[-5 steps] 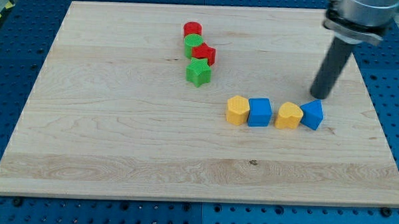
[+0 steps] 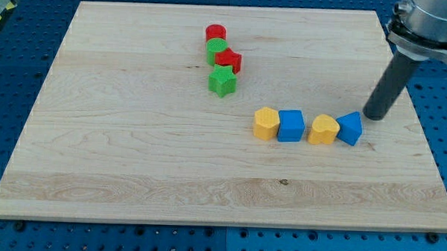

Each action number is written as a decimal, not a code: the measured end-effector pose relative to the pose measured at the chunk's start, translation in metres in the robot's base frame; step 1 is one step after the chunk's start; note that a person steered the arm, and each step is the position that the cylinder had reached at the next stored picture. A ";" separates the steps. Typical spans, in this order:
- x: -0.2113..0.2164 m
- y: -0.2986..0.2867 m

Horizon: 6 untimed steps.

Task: Push the blue triangle down and left

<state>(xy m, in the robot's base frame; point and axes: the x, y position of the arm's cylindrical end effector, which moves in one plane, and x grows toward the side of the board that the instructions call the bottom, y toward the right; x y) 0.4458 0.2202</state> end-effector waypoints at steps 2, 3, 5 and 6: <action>0.014 -0.019; 0.040 -0.019; 0.064 -0.021; 0.064 -0.031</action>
